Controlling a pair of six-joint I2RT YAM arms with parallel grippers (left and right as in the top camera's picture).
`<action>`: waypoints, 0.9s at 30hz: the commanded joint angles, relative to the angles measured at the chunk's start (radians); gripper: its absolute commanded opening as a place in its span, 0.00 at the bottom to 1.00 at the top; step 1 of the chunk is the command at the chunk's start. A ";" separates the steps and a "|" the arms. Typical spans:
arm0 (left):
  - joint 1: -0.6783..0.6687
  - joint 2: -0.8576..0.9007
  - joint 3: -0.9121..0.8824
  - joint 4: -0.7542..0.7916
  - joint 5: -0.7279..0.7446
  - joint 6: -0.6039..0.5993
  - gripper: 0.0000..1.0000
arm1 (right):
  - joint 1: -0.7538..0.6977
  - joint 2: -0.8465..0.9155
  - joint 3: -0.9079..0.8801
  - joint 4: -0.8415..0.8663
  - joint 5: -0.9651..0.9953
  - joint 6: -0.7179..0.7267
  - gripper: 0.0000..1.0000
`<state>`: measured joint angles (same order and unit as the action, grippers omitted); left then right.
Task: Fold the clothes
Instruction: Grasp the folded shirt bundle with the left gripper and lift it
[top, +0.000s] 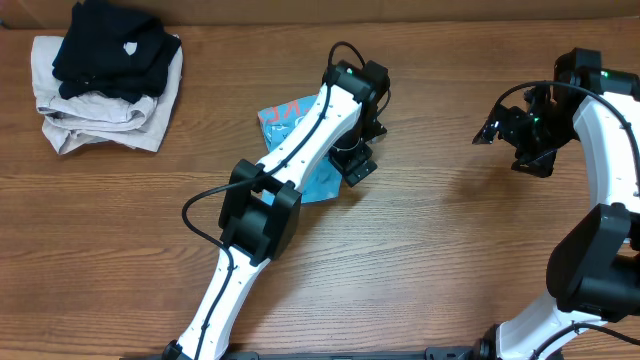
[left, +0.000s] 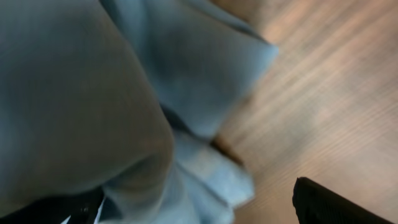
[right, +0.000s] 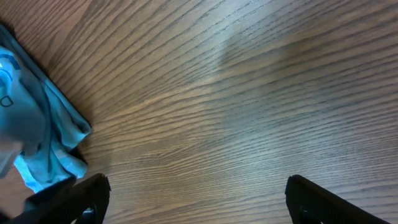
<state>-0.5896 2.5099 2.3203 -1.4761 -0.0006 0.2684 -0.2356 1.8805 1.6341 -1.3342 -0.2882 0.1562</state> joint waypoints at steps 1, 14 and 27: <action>-0.001 -0.013 -0.078 0.073 -0.093 -0.035 0.98 | -0.002 -0.016 0.016 0.002 -0.009 -0.006 0.94; -0.002 -0.013 -0.232 0.269 -0.182 -0.113 0.18 | -0.002 -0.016 0.016 0.013 -0.009 -0.006 0.94; 0.096 -0.021 0.122 0.028 -0.377 -0.250 0.04 | -0.002 -0.016 0.016 0.013 -0.009 -0.006 0.94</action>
<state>-0.5709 2.4912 2.2425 -1.3838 -0.2821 0.0830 -0.2356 1.8805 1.6341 -1.3254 -0.2886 0.1562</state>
